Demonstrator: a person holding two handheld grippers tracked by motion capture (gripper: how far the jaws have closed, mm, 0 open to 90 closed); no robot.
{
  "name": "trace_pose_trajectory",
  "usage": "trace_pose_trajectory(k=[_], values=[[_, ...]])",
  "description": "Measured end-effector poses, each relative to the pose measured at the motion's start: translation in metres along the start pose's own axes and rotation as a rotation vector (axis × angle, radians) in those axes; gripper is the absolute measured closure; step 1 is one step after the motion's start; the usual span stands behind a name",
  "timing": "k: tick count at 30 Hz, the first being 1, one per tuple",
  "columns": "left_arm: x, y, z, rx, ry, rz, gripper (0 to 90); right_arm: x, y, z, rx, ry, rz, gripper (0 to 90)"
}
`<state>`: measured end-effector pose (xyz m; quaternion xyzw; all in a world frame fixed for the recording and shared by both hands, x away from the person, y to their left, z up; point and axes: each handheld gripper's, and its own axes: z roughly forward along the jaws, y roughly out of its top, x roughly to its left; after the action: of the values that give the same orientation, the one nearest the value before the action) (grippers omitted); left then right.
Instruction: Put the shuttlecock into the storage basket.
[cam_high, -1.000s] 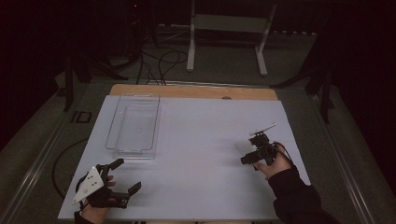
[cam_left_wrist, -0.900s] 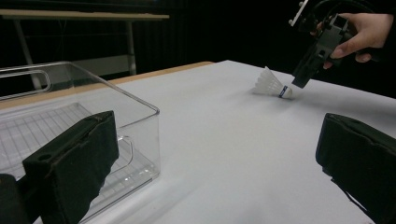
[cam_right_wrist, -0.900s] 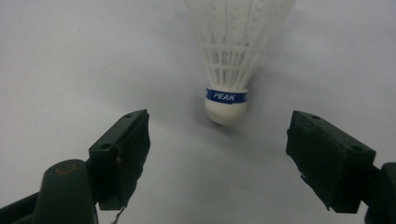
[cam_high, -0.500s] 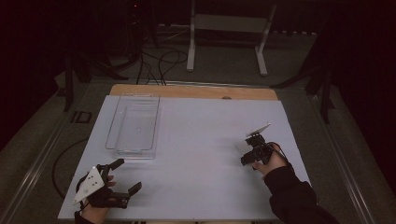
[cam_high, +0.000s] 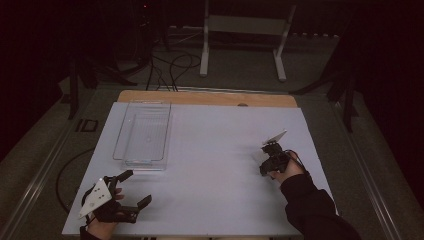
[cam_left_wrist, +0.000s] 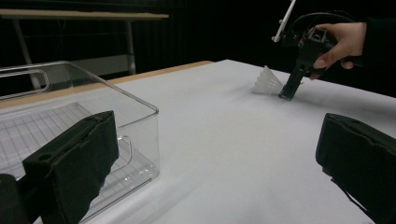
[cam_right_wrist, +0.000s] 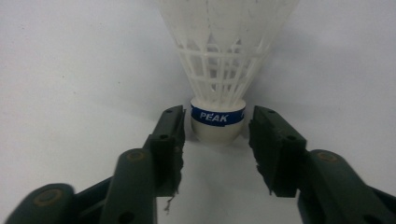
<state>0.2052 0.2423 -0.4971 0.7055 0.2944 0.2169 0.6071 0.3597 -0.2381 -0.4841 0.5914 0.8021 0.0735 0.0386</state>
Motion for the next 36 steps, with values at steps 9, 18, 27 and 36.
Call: trace_pose_trajectory(k=[9,18,27,36], values=[[0.000,0.000,0.000,0.001,0.000,0.002,0.0,0.003,0.003,0.000,0.034,-0.008,-0.024,61.3],[-0.001,0.000,0.000,0.003,0.000,0.005,0.1,0.003,0.006,0.002,0.051,-0.012,-0.047,65.0],[-0.001,0.000,0.000,0.005,-0.001,0.006,0.1,0.011,0.004,-0.003,0.046,-0.005,-0.185,66.0],[-0.001,0.000,0.000,0.005,-0.003,0.007,0.0,0.019,-0.007,-0.008,0.047,0.053,-0.446,66.1]])
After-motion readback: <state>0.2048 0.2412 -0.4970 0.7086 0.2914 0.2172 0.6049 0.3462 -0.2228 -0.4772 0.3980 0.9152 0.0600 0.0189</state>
